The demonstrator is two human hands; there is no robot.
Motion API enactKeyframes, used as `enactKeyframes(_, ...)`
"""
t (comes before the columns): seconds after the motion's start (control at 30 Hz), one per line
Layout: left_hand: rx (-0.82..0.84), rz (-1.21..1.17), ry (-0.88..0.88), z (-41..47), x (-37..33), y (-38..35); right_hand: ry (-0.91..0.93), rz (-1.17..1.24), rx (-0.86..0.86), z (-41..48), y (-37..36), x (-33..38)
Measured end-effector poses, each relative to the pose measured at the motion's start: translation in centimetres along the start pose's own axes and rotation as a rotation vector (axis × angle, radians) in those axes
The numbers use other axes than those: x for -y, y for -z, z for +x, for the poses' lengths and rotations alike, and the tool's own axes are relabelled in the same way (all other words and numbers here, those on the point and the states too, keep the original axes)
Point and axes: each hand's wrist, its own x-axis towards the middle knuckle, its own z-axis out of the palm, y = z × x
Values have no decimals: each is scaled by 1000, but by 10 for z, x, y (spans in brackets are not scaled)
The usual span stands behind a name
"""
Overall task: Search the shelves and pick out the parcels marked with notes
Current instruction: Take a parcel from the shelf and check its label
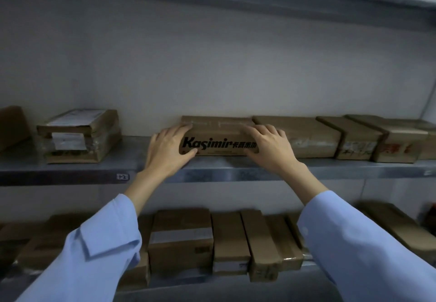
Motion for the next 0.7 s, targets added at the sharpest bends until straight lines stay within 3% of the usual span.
enactKeyframes(0.33,-70,21,36,-14,34,21,57,142,29,18,-4,17)
enactKeyframes(0.57,6,-94,151,-12,41,32,-46,283,110,26,-10,27)
enactKeyframes(0.7,26,-294,206,-16,38,28,-96,480,138,24,-12,28)
